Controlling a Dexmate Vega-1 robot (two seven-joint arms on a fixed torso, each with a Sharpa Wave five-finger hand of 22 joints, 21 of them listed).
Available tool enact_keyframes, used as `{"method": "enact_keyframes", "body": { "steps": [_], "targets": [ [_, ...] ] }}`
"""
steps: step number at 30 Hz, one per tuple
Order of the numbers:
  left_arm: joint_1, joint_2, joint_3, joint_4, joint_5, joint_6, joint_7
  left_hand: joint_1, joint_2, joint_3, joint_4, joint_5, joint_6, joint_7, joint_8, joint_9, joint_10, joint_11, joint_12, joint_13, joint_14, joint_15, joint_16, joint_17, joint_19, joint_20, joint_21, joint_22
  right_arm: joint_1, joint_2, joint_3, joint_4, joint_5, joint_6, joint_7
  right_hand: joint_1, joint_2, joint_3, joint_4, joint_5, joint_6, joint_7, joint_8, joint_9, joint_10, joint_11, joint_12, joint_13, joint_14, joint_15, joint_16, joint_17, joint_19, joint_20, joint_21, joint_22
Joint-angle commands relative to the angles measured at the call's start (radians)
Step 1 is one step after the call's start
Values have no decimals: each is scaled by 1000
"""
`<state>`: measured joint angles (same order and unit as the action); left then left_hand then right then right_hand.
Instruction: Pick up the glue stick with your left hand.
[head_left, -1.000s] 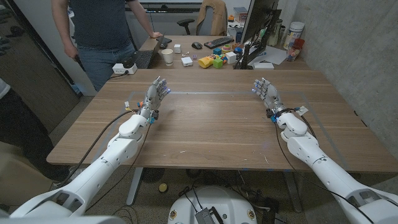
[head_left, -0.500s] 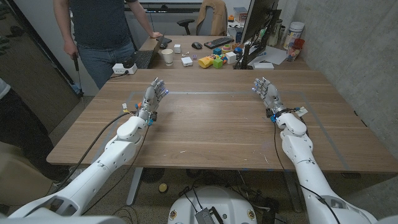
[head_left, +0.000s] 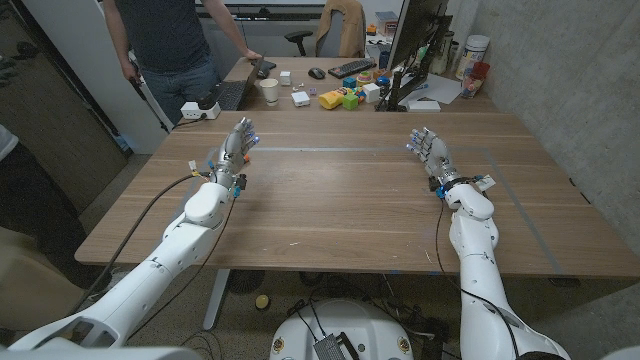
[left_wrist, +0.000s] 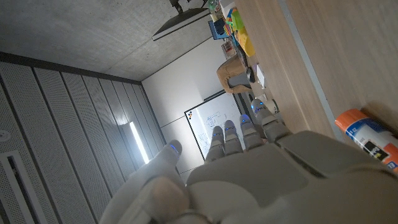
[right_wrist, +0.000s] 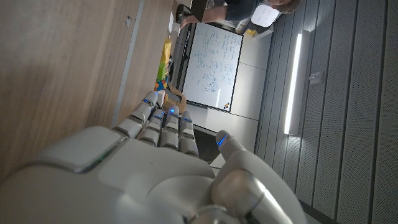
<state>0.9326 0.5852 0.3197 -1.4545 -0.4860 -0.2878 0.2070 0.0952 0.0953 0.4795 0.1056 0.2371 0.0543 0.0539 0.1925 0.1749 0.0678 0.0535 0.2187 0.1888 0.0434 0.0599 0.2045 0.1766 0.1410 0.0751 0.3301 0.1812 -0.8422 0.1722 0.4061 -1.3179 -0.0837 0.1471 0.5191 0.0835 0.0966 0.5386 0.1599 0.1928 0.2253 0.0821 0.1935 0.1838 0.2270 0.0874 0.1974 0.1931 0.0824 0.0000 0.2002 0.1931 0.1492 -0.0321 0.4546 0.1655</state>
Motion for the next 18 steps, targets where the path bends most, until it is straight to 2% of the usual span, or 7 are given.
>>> {"method": "enact_keyframes", "body": {
  "steps": [1,8,18],
  "targets": [
    [-21,46,-18,-19,119,55,97,37,-15,6,-32,-1,10,9,2,2,12,-8,4,2,9,-5,-1,1,14,-8,0,1,30,62,76,9,-84,15,60,-2,67,8,-2,6,10,-1,3,5,10,0,7,3,10,-3,4,2,8,-22,-3,3],
    [-42,71,-31,-20,188,89,149,60,-25,10,-54,-3,12,3,1,3,17,-15,2,2,15,-12,-3,1,24,-8,-1,1,35,74,85,3,-103,19,63,-3,65,7,-1,6,12,-2,4,5,11,1,7,4,11,-3,3,1,9,-22,-6,3],
    [-75,123,-46,-70,327,136,218,91,-29,18,-80,-6,10,3,-1,3,22,-20,0,3,21,-16,-5,1,26,-16,-8,1,46,84,87,14,-116,31,61,-5,63,7,-1,6,12,-1,3,5,12,0,7,4,13,-3,3,1,10,-22,-10,3]
  ]
}}
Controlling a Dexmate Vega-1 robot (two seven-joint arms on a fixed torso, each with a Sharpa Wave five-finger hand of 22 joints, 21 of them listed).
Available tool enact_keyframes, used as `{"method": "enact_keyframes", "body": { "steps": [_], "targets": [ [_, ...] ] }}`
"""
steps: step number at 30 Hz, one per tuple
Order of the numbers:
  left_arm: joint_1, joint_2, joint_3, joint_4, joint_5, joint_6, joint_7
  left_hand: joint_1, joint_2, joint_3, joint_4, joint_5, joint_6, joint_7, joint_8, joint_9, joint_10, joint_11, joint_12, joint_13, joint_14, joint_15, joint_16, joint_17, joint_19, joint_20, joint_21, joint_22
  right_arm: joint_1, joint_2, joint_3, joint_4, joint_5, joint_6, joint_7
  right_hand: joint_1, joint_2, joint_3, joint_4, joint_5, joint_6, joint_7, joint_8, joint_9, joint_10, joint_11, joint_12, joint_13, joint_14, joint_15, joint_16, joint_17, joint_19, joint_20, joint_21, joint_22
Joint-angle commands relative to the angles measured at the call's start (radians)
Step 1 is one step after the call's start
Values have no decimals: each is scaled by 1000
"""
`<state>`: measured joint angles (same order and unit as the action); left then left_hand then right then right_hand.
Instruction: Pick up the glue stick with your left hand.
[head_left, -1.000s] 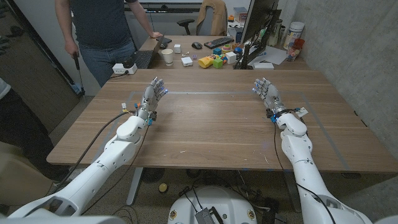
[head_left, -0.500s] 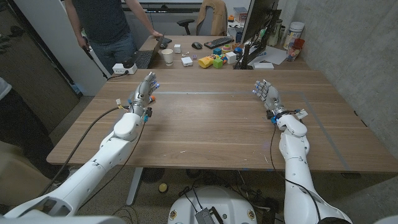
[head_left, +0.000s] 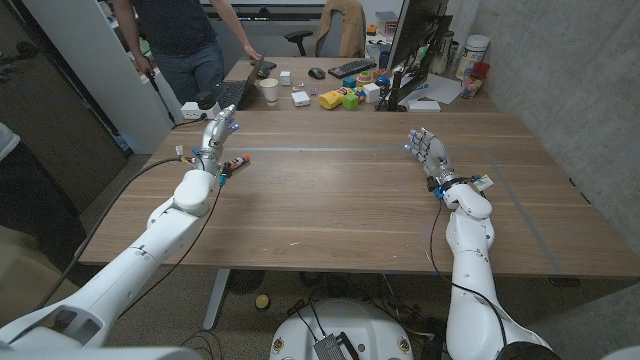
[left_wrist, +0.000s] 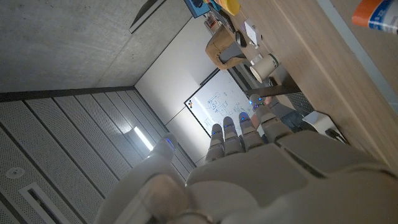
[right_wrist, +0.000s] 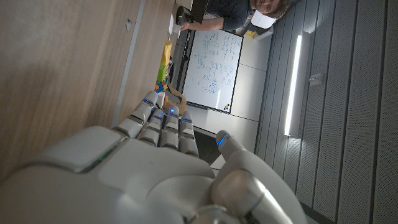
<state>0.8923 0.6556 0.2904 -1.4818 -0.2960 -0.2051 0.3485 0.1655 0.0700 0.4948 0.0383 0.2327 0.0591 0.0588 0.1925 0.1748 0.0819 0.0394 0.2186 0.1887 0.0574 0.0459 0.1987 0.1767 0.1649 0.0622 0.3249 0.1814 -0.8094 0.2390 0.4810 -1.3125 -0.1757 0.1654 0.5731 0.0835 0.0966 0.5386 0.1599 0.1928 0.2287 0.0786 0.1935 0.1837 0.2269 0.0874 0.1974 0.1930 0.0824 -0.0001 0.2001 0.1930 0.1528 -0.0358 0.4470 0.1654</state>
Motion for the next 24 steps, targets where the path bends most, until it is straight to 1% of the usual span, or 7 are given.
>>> {"method": "enact_keyframes", "body": {
  "steps": [1,5,7,11,20,23,24],
  "targets": [
    [-38,56,-18,-47,146,61,78,24,-4,3,-16,-1,6,-4,0,4,10,-10,0,3,9,-6,1,1,3,-5,-3,1,14,18,13,11,-23,14,7,-6,64,7,-1,7,8,3,3,5,12,0,7,4,13,-2,3,1,7,-18,-2,3],
    [-57,65,-18,-52,183,83,85,50,1,11,-35,-4,27,-44,5,5,23,-22,2,5,21,-14,1,2,6,2,-9,1,16,22,15,17,-24,22,3,-6,63,7,0,7,10,3,3,6,13,1,7,4,13,-3,3,1,7,-19,-4,3],
    [-68,70,-15,-50,203,94,89,65,12,19,-45,-6,40,-66,8,5,33,-21,5,7,29,-13,1,3,9,26,-12,2,16,23,16,19,-25,25,1,-6,63,8,-1,7,11,2,4,6,13,0,7,4,14,-3,3,1,7,-19,-5,3],
    [-93,84,-6,-51,261,123,104,81,27,29,-53,-9,42,-54,5,6,49,-42,10,9,41,-25,1,4,20,20,-12,3,17,25,17,20,-27,28,-3,-7,61,7,0,7,13,3,5,6,17,0,8,4,15,-3,3,1,8,-19,-7,4],
    [-132,142,20,-121,440,234,136,105,30,36,-73,-18,48,-28,2,7,64,-56,11,12,60,-39,0,4,43,-51,-14,3,15,26,20,24,-24,33,-4,-9,59,7,-1,7,17,4,6,6,20,0,9,4,20,-2,4,0,10,-19,-10,4],
    [-144,167,29,-154,483,284,109,109,20,32,-82,-22,45,-32,0,6,60,-65,8,12,60,-45,-2,4,38,-55,-18,2,14,27,21,25,-22,36,-3,-9,58,7,-1,7,17,4,6,6,20,0,9,4,21,-2,4,0,11,-19,-11,4],
    [-149,174,33,-161,496,294,100,113,9,28,-90,-25,43,-32,-1,6,55,-71,5,13,56,-45,-4,3,28,-38,-25,2,14,26,22,26,-21,38,-3,-10,58,7,-1,7,17,4,6,6,20,0,9,4,21,-2,4,0,11,-19,-11,4]
  ]
}}
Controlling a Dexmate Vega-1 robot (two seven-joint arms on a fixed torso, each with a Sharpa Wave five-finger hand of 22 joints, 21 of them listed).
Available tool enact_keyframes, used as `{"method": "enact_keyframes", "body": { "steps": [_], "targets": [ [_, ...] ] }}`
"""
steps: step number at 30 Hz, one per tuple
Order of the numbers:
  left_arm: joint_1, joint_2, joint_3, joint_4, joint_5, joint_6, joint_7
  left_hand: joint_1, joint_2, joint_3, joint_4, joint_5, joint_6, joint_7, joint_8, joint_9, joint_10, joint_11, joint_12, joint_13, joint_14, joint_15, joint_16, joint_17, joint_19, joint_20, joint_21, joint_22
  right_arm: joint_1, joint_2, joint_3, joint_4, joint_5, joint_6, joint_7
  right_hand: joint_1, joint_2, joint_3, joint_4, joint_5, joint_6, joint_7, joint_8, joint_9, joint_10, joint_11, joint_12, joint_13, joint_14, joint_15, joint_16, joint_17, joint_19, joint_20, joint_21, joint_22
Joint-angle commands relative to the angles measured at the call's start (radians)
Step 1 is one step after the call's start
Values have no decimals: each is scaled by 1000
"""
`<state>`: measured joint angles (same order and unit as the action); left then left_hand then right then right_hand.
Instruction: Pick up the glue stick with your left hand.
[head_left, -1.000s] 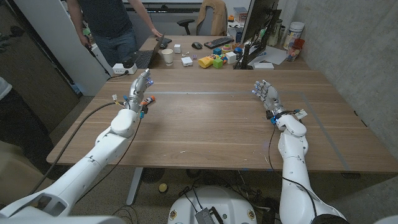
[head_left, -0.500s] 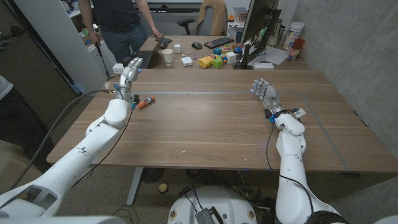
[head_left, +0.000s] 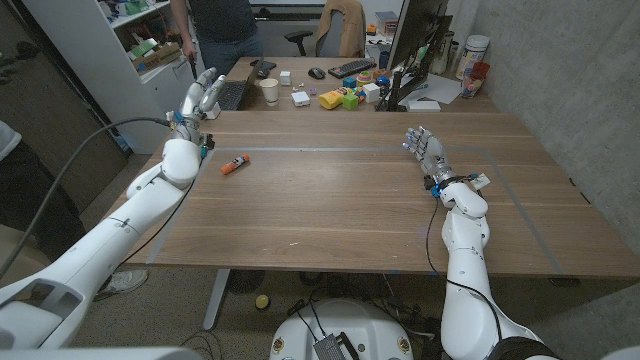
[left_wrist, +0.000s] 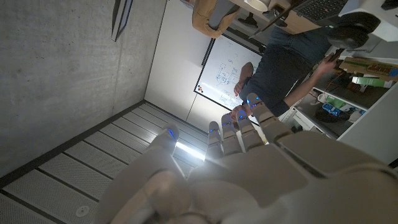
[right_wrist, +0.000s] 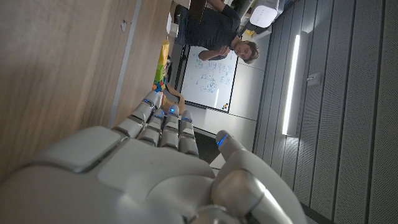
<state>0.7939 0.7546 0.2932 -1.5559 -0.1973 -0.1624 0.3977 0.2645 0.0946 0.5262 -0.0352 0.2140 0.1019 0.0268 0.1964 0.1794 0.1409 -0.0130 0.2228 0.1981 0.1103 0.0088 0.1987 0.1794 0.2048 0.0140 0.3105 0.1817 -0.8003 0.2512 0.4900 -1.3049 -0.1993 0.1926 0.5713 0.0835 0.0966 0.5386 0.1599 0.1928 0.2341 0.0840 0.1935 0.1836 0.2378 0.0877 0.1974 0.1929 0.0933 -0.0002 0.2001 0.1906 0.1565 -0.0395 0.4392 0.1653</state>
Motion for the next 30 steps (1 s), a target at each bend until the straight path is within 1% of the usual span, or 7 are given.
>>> {"method": "enact_keyframes", "body": {
  "steps": [1,9,11,17,20,26,30],
  "targets": [
    [-55,81,33,-94,407,262,41,18,-19,-5,-22,-7,-6,-12,-8,2,-7,-21,-1,4,1,-11,-6,1,-14,22,-14,1,4,14,13,19,2,11,-2,-10,58,7,-1,7,12,-2,6,6,9,-1,9,4,10,-2,4,2,7,-16,-4,4],
    [-86,133,75,-156,513,361,-52,30,-21,-6,-34,-10,-22,-56,-12,2,-12,-35,-5,6,-6,-31,-9,2,-11,54,-23,1,5,13,19,28,8,18,1,-11,57,7,-1,7,14,0,6,6,11,1,9,4,12,-2,3,2,10,-16,-7,4],
    [-87,141,79,-173,530,383,-71,36,-26,-9,-44,-11,-23,-122,-10,3,-17,-33,-6,8,-13,-30,-10,3,-10,102,-31,1,6,12,20,31,10,20,1,-11,57,7,-1,7,15,0,6,6,12,1,9,4,13,-2,3,2,10,-16,-7,4],
    [-88,164,83,-215,558,439,-135,39,-44,-20,-55,-12,-31,-172,-11,2,-20,-46,-6,9,-20,-40,-12,3,1,103,-35,0,11,8,24,41,15,28,5,-12,56,7,-1,7,17,0,7,6,16,2,10,5,15,-2,3,1,11,-16,-10,4],
    [-89,179,95,-249,598,506,-172,46,-85,-41,-77,-12,-58,-230,-17,2,-41,-45,-12,9,-43,-33,-17,3,-21,168,-58,-1,14,6,26,48,17,36,7,-13,56,7,-1,7,18,1,7,6,16,3,10,5,17,-2,4,1,12,-16,-12,4],
    [-77,189,108,-286,663,587,-185,95,-220,-107,-124,13,-80,12,0,3,-7,1,7,10,-17,-9,-1,5,16,193,-76,1,20,1,28,60,19,47,8,-14,54,7,-1,8,21,3,7,6,18,3,10,5,20,-1,4,1,15,-15,-13,4],
    [-55,186,94,-306,668,628,-186,126,-232,-120,-122,26,-39,-4,9,4,24,44,17,11,10,12,3,5,75,198,-63,4,25,-2,29,67,18,54,6,-14,53,7,-2,8,21,3,7,6,19,2,11,5,21,-2,4,0,16,-16,-15,4]
  ]
}}
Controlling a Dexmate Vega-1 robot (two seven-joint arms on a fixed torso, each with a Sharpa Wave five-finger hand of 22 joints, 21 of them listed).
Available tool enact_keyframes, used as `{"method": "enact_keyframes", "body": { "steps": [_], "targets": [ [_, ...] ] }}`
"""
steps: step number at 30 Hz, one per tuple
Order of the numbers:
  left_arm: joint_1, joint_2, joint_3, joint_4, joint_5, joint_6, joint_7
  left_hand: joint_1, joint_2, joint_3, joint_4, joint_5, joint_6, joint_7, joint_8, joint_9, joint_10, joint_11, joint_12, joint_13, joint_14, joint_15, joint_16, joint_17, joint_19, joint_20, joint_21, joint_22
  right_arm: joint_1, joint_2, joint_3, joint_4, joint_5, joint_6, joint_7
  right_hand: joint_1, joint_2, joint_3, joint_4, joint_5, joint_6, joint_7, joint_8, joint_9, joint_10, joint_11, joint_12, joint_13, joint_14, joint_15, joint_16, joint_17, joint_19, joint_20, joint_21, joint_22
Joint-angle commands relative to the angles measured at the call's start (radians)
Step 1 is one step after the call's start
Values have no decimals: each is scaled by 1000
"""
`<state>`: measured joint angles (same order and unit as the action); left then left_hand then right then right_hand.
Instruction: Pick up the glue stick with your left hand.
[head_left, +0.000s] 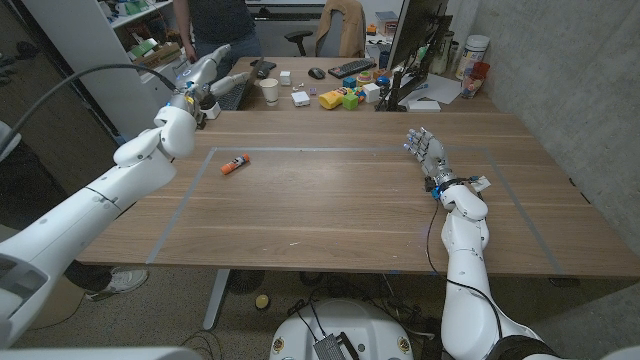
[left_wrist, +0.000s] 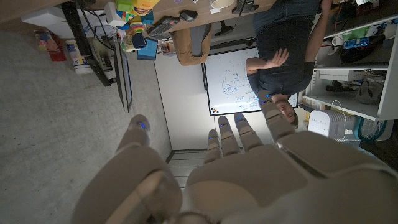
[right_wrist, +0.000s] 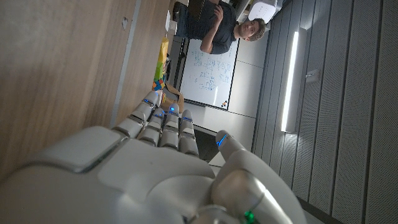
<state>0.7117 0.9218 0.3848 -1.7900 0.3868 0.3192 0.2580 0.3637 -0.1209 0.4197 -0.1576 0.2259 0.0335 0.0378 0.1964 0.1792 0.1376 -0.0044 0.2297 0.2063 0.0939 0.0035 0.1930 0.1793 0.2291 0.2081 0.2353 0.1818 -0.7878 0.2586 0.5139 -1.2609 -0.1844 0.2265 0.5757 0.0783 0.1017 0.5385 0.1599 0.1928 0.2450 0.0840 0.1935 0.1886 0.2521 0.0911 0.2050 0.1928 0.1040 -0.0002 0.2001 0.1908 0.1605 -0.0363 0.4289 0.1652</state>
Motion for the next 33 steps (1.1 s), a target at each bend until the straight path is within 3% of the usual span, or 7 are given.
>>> {"method": "enact_keyframes", "body": {
  "steps": [1,3,7,12,18,28,33],
  "targets": [
    [31,19,0,-76,83,157,-51,33,-18,-17,3,16,38,-44,10,6,25,35,8,4,31,21,9,6,62,7,13,5,13,-10,5,24,2,21,0,-9,48,7,-2,8,11,3,7,1,5,-1,3,5,11,-1,4,0,13,-19,-5,4],
    [40,18,-8,-78,77,164,-50,43,-17,-27,9,17,58,-109,13,8,34,39,11,6,41,27,10,7,91,9,18,9,15,-11,5,26,3,24,1,-9,48,7,-2,8,11,2,7,1,6,0,3,5,11,-1,3,0,13,-19,-6,4],
    [45,16,-9,-76,71,181,-59,63,-2,-27,12,15,101,-168,21,9,57,23,18,7,74,32,18,8,128,9,26,12,19,-13,3,29,1,31,-1,-10,48,7,-2,8,11,3,7,1,6,1,3,5,12,-1,3,0,14,-19,-7,4],
    [50,9,-10,-60,49,199,-75,82,4,-28,10,10,112,-126,18,9,81,26,25,8,106,32,24,7,164,9,34,13,22,-15,0,33,0,38,-2,-11,47,7,-2,8,12,2,7,1,7,1,3,5,14,0,3,-1,15,-19,-8,4],
    [48,11,-8,-29,18,200,-91,96,3,-32,8,6,117,-106,15,9,107,36,32,8,118,32,23,7,190,9,39,12,23,-16,-3,29,-3,39,-4,-11,46,7,-2,8,13,2,7,1,9,1,3,5,15,1,3,-1,16,-19,-11,4],
    [4,17,44,32,50,234,-94,126,4,-28,-1,6,129,-114,17,9,111,15,30,7,112,25,17,6,194,10,33,9,14,-14,-14,9,-8,46,-11,-13,46,7,-3,8,15,2,7,1,11,1,3,5,18,1,3,-1,18,-19,-14,4],
    [-21,10,57,91,24,161,-90,161,-1,-28,-7,6,161,-138,25,9,107,-1,25,7,98,25,8,5,186,11,20,5,8,-11,-18,1,-8,48,-14,-13,46,7,-3,8,17,1,7,2,13,2,4,5,20,1,3,-1,19,-19,-16,4]
  ]
}}
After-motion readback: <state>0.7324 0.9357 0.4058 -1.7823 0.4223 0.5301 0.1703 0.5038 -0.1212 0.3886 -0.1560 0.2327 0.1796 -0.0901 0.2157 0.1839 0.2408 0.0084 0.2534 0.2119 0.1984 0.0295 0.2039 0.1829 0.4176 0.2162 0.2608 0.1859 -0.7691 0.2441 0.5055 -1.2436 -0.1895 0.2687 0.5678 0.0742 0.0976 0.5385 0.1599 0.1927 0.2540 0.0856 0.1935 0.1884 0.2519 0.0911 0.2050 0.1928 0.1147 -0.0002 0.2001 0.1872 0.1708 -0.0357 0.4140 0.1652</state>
